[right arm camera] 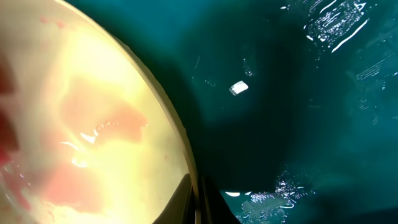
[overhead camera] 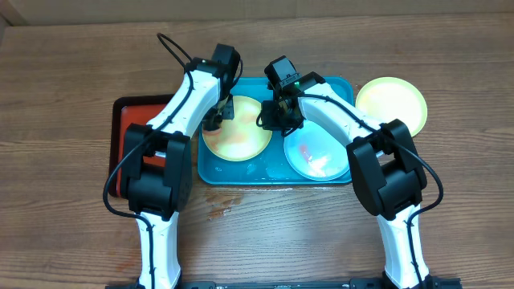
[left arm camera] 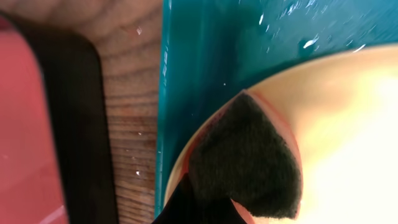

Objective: Clean dirty plates on tray and stack at the side
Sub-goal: 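Hold the top yellow plate with the right gripper and scrub with the left sponge, then lift the scrubbed yellow plate with the right gripper toward the side stack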

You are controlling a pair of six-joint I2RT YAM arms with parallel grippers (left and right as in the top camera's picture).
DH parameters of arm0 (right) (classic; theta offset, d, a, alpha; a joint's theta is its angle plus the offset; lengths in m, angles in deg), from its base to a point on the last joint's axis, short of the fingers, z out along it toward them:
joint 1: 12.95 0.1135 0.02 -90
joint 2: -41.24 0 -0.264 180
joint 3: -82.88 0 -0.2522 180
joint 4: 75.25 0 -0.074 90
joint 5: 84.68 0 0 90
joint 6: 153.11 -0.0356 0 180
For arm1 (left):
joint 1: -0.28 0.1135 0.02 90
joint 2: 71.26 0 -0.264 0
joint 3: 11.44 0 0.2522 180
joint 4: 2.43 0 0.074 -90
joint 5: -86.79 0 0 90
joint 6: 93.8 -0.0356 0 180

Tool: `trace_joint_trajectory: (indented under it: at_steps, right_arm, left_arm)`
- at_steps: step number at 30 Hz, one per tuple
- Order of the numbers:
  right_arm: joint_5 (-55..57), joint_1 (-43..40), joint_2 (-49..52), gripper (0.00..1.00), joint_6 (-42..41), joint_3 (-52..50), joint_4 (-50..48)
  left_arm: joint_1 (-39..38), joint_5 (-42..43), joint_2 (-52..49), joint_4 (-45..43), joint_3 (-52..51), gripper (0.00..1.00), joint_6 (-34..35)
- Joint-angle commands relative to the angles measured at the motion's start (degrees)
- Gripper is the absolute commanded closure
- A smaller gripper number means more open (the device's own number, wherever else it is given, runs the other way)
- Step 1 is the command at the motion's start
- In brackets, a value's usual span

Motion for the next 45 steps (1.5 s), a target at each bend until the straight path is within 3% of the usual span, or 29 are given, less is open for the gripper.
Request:
trace_joint_trajectory:
  at_steps: [1, 5, 10, 15, 21, 25, 35, 41, 45]
  right_arm:
    - [4.17, -0.31, 0.20, 0.96, -0.26, -1.60, 0.52]
    - [4.39, -0.31, 0.20, 0.96, -0.28, -1.60, 0.48]
    - [4.59, -0.31, 0.20, 0.96, -0.28, -1.60, 0.48]
    - [4.59, -0.31, 0.20, 0.96, -0.28, -1.60, 0.50]
    - [4.59, -0.31, 0.20, 0.96, -0.28, -1.60, 0.55]
    - [4.59, -0.31, 0.20, 0.96, -0.28, -1.60, 0.55]
    - [8.63, -0.15, -0.04, 0.96, 1.90, -0.81, 2.27]
    - [9.11, 0.94, -2.60, 0.96, 8.74, 3.89, 6.36]
    - [20.13, 3.87, -6.29, 0.96, 10.40, 8.57, 11.39]
  left_arm:
    - [0.20, 9.92, -0.20, 0.17, 3.58, 0.96, -0.57]
    - [0.17, 28.76, -0.70, -0.74, 3.32, 0.96, 0.26]
    - [-0.76, 32.54, -2.16, 0.83, 2.80, 0.96, 0.96]
    - [-1.57, 24.15, -4.68, 5.20, 2.67, 0.96, 0.02]
    - [-1.27, 3.10, -5.81, 8.76, 2.67, 0.96, 0.46]
    - [-0.68, -8.66, -5.79, 10.12, 2.86, 0.96, 4.24]
    - [0.09, -10.51, -3.54, 12.74, 10.14, 0.96, 9.07]
    - [4.44, 2.38, 0.98, 14.84, 19.12, 0.96, 10.38]
    - [10.80, 14.21, 4.50, 15.56, 20.09, 0.96, 10.19]
